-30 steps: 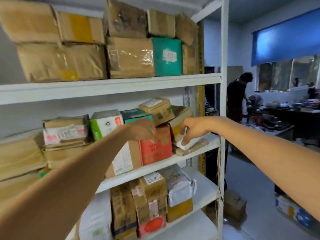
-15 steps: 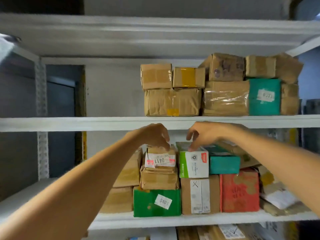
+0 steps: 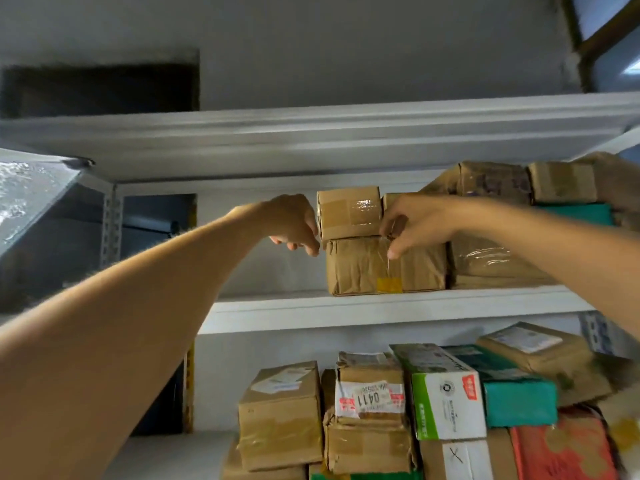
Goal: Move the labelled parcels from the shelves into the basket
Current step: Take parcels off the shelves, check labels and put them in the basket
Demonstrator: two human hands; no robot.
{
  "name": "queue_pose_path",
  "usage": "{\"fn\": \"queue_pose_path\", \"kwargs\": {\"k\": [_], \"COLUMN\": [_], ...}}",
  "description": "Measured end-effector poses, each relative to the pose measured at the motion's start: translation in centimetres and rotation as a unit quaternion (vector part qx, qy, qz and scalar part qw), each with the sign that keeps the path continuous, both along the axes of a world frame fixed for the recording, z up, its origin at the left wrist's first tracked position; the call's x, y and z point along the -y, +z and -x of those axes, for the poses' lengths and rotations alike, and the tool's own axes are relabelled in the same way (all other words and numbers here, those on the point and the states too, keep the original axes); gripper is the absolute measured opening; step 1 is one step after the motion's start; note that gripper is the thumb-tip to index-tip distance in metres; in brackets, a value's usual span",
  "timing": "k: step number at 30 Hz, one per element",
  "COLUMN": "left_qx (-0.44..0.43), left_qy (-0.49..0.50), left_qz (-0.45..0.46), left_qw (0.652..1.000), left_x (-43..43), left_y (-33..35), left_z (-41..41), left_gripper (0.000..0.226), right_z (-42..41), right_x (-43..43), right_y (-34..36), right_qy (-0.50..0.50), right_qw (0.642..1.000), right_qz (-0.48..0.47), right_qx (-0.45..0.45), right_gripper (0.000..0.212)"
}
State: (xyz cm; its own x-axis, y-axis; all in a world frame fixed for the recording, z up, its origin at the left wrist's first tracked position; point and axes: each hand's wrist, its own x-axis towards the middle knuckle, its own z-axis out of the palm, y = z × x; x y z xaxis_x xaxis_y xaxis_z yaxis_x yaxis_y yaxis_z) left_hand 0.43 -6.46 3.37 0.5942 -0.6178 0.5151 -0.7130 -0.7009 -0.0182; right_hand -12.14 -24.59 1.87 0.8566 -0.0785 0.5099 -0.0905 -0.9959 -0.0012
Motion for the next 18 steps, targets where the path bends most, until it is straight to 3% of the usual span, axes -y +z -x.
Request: {"fn": "queue_pose_path", "kwargs": {"k": [4,8,12,18], "left_qx": [0.001,0.001,0.046,0.034], "left_qy": [0.006,0.021,0.049,-0.002], "left_qz": [0.021,0.051,0.091,0.14], "left_qw": [1.0,0.998,0.994,0.99], "left_x": [0.2,0.2,0.6,2.0], "left_y": [0.3,1.0,1.7,1.2], "left_z": [-1.6,-2.9,-3.7,-4.1], "left_gripper": [0.039,0.046,0.067,0.094], "right_z": [-0.7,-1.0,-1.2,-1.8], "right_x": [0.7,1.9,3.1,3.5], "right_y": [0.9,1.8,2.1,1.9], "right_qy": [-0.028,0.007,0.023,0.046], "right_qw": [0.998,0.992,0.993,0.992], "right_qz": [0.036,0.046,0.045,0.033], "right_qx": [0.049,0.121,0.103,0.117], "right_gripper": [0.037,0.035,0.033,0.027]}}
